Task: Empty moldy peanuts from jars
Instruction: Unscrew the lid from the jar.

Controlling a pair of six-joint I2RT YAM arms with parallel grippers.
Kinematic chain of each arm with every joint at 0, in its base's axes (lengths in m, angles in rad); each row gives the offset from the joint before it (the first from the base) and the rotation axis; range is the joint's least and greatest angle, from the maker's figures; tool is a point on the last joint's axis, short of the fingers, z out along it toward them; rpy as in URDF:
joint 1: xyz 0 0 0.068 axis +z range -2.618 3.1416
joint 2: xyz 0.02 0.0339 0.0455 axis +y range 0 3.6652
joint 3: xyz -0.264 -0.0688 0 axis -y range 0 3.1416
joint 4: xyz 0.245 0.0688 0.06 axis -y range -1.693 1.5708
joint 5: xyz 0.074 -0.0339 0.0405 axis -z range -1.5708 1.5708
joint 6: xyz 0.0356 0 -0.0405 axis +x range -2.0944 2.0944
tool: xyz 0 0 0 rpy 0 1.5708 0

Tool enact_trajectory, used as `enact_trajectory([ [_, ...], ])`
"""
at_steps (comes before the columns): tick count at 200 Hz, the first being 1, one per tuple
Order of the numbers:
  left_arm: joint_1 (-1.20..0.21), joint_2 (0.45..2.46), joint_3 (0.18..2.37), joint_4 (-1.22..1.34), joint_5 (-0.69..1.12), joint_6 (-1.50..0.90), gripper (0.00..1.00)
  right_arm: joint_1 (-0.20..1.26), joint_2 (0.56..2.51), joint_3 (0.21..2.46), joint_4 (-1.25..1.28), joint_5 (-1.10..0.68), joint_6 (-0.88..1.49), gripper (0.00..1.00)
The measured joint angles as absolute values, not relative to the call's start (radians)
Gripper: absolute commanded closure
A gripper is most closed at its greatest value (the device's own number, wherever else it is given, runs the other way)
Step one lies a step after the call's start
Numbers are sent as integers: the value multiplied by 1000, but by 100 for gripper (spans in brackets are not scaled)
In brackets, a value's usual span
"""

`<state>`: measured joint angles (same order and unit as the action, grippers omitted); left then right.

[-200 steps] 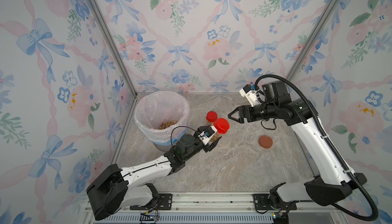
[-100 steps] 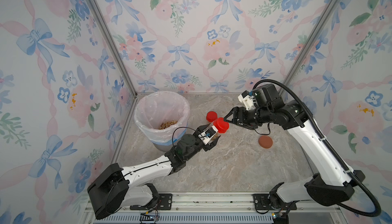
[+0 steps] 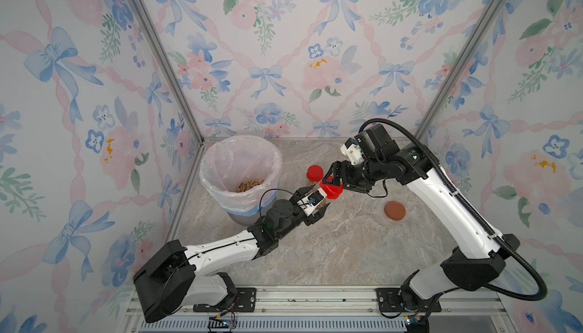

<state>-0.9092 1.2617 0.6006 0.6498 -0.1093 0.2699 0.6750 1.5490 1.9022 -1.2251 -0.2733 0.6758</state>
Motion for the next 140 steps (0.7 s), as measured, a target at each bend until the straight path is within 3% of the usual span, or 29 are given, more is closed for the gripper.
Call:
enact_trajectory([
  [35,-909,1262,601,650,-116,277,89,692,1562,1916,-1248,-246,665,18],
  [140,-909,1267,609,650,-116,278,89,696,1574,1916,-1262,-227,619,31],
])
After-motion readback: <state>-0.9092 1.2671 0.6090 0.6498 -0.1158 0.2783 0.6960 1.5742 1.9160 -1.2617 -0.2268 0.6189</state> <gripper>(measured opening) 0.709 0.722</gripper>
